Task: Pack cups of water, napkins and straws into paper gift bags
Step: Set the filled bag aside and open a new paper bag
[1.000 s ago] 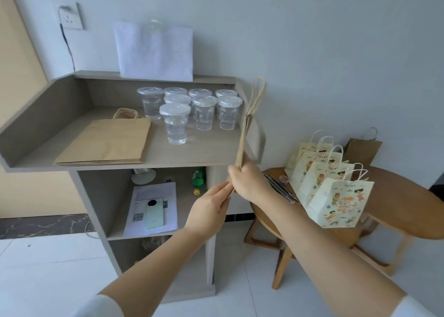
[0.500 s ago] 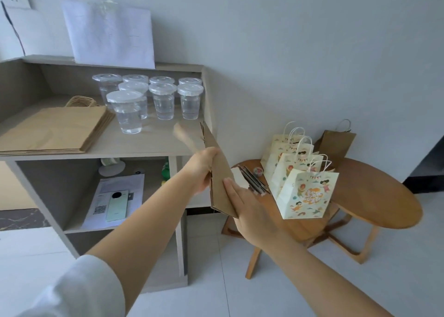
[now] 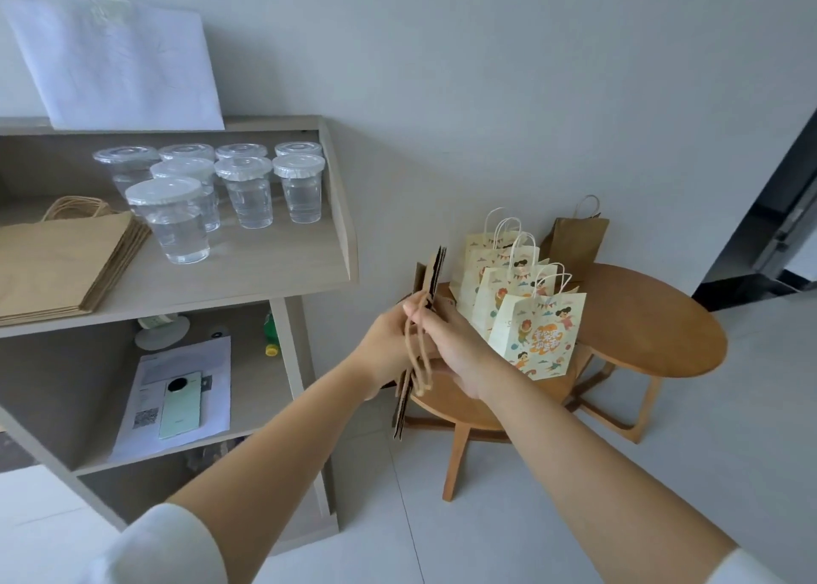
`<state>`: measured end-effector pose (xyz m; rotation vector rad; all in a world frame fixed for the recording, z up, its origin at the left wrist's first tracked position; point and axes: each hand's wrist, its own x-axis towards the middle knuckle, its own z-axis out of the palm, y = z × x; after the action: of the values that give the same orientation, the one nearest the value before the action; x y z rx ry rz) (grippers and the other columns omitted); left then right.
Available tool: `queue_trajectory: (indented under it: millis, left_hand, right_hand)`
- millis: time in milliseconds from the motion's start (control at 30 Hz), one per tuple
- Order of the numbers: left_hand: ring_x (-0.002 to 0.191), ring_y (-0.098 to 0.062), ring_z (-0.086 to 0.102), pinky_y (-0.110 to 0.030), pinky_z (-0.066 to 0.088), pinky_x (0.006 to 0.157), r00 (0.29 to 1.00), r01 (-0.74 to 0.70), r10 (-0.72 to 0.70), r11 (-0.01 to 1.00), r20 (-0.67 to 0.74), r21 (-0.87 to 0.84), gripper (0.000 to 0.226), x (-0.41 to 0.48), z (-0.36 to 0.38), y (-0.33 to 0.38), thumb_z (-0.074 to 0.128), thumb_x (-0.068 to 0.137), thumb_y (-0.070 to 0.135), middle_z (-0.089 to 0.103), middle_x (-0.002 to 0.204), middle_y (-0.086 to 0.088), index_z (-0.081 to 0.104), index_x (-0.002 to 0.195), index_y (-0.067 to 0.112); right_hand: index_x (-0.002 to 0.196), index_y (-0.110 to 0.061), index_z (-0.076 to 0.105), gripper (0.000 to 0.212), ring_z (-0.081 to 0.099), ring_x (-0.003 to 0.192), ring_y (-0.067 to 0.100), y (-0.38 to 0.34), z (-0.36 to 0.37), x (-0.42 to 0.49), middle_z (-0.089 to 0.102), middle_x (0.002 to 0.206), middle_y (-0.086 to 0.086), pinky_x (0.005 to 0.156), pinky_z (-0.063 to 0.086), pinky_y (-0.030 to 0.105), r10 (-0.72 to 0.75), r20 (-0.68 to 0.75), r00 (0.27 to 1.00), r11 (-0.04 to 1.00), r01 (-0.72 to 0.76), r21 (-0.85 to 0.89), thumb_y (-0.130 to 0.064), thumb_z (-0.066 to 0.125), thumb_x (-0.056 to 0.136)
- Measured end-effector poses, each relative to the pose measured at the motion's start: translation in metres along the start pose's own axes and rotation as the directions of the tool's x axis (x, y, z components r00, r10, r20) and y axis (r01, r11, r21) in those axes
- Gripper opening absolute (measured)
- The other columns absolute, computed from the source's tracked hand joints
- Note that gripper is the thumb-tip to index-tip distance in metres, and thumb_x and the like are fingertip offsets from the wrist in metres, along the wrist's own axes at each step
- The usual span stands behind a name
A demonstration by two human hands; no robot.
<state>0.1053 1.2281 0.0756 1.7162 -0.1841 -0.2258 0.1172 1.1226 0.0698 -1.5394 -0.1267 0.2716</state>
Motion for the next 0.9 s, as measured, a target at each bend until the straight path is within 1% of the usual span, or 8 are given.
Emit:
queue_trajectory:
  millis: [100,233,333,467,567,733,800,900]
  left_hand:
    - [0.113,-0.024,0.060,-0.041,0.050,0.095,0.992,-0.070,0.078,0.993,0.098,-0.091,0.042,0.011,-0.023,-0.012,0.074,0.069,0.016,0.068,0.109,-0.003,0.065,0.109,0.026]
    - [0.125,-0.019,0.052,-0.035,0.048,0.100,0.987,-0.023,0.050,0.985,0.155,-0.171,0.084,0.022,-0.034,-0.015,0.084,0.061,0.019,0.056,0.135,-0.004,0.048,0.137,0.015]
    - [0.119,-0.016,0.056,-0.028,0.052,0.091,0.989,-0.006,0.042,0.970,0.144,-0.243,0.059,0.025,-0.041,-0.017,0.076,0.076,0.007,0.060,0.127,0.004,0.052,0.129,0.016]
    - [0.073,-0.014,0.065,-0.025,0.051,0.071,0.994,-0.003,0.022,0.984,0.103,-0.181,0.021,0.020,-0.039,-0.017,0.044,0.091,0.001,0.067,0.069,0.002,0.061,0.096,0.011]
    - [0.087,-0.032,0.065,-0.035,0.055,0.080,0.994,0.059,-0.041,0.981,0.101,-0.186,0.021,0.021,-0.034,-0.029,0.042,0.093,0.007,0.066,0.089,-0.019,0.061,0.103,0.006]
    - [0.108,-0.018,0.064,-0.036,0.046,0.100,0.974,0.021,0.008,0.992,0.225,-0.126,0.030,0.023,-0.029,-0.041,0.053,0.096,0.021,0.069,0.113,-0.001,0.058,0.125,0.018]
    - [0.093,-0.016,0.068,-0.031,0.051,0.091,0.977,0.012,0.015,0.992,0.213,-0.123,0.020,0.023,-0.027,-0.038,0.051,0.097,0.017,0.071,0.099,-0.004,0.062,0.113,0.015]
    - [0.080,-0.017,0.068,-0.023,0.051,0.075,0.984,-0.011,0.032,0.993,0.174,-0.120,0.023,0.024,-0.025,-0.033,0.042,0.099,0.012,0.069,0.088,-0.014,0.065,0.103,0.015]
  right_hand:
    - [0.104,-0.030,0.056,0.015,0.064,0.090,0.007,-0.002,-0.004,-0.001,0.064,0.103,-0.004,0.063,0.053,0.022,-0.044,0.023,0.999,0.998,0.043,0.054,-0.038,0.052,0.093]
    - [0.111,-0.016,0.055,0.039,0.067,0.076,0.007,0.000,-0.006,0.002,0.065,0.087,-0.003,0.062,0.053,0.022,-0.083,0.065,0.994,0.988,0.074,0.133,-0.039,0.057,0.080]
    - [0.112,-0.011,0.058,0.035,0.064,0.085,0.019,0.001,-0.008,0.006,0.065,0.093,0.006,0.076,0.053,0.034,-0.037,0.090,0.995,0.978,0.017,0.207,-0.036,0.057,0.089]
    - [0.104,-0.027,0.062,0.028,0.066,0.081,0.010,0.006,-0.005,0.009,0.068,0.091,-0.005,0.070,0.055,0.032,-0.004,0.071,0.997,0.995,-0.003,0.095,-0.008,0.043,0.095]
    - [0.102,-0.030,0.060,0.026,0.064,0.094,0.015,0.013,0.000,0.013,0.066,0.103,-0.001,0.082,0.055,0.036,0.011,-0.022,1.000,0.993,-0.014,-0.114,-0.011,0.044,0.092]
    - [0.102,-0.028,0.061,0.020,0.058,0.103,0.017,0.018,-0.007,0.011,0.061,0.106,-0.001,0.091,0.050,0.043,0.048,-0.075,0.996,0.996,-0.053,-0.074,-0.042,0.058,0.088]
    - [0.109,-0.029,0.061,0.038,0.060,0.105,0.018,0.024,-0.011,0.011,0.063,0.109,-0.002,0.089,0.051,0.043,0.049,-0.099,0.994,0.996,-0.056,-0.075,-0.051,0.066,0.078]
    - [0.106,-0.023,0.062,0.019,0.065,0.096,0.018,0.031,-0.017,0.011,0.068,0.100,0.000,0.078,0.053,0.036,0.039,-0.116,0.992,0.998,-0.034,0.043,-0.032,0.061,0.090]
